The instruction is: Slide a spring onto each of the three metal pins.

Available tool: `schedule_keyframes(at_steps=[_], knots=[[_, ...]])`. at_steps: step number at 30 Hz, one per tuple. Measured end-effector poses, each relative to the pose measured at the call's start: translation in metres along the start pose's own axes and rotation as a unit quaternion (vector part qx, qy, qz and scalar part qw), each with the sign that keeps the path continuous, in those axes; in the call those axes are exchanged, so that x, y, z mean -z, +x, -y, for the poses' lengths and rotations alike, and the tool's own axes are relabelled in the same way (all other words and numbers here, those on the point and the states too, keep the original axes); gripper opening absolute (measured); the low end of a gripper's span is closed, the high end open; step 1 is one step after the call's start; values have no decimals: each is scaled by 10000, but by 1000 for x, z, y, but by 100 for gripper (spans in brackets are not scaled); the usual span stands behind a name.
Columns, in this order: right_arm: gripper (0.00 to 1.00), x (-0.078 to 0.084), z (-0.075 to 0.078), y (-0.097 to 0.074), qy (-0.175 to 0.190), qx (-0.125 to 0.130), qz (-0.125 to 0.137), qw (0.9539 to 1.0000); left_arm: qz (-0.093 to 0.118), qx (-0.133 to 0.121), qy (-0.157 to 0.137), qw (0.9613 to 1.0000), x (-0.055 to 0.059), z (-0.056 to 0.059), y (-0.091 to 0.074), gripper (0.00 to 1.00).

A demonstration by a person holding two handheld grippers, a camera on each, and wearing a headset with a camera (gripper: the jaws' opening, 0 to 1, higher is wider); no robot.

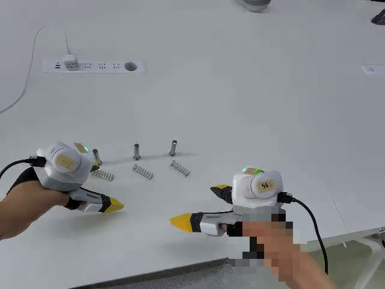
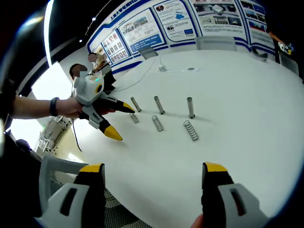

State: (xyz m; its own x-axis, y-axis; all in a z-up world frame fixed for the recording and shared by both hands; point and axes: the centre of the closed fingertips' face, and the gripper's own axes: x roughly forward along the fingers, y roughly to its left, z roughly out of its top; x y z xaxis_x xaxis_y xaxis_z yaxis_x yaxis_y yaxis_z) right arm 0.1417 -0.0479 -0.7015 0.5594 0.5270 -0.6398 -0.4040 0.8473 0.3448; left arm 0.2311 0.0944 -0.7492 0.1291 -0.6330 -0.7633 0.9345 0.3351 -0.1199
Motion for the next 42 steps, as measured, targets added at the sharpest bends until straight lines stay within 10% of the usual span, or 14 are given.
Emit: schedule_keyframes(at_steps=[21, 42], knots=[[85, -1, -5, 2, -10, -46, -3, 10000, -231, -147, -113, 9996, 32, -2, -12, 52], [85, -2, -6, 2, -26, -55, 15, 10000, -348, -594, 162, 9975, 32, -13, -13, 25]])
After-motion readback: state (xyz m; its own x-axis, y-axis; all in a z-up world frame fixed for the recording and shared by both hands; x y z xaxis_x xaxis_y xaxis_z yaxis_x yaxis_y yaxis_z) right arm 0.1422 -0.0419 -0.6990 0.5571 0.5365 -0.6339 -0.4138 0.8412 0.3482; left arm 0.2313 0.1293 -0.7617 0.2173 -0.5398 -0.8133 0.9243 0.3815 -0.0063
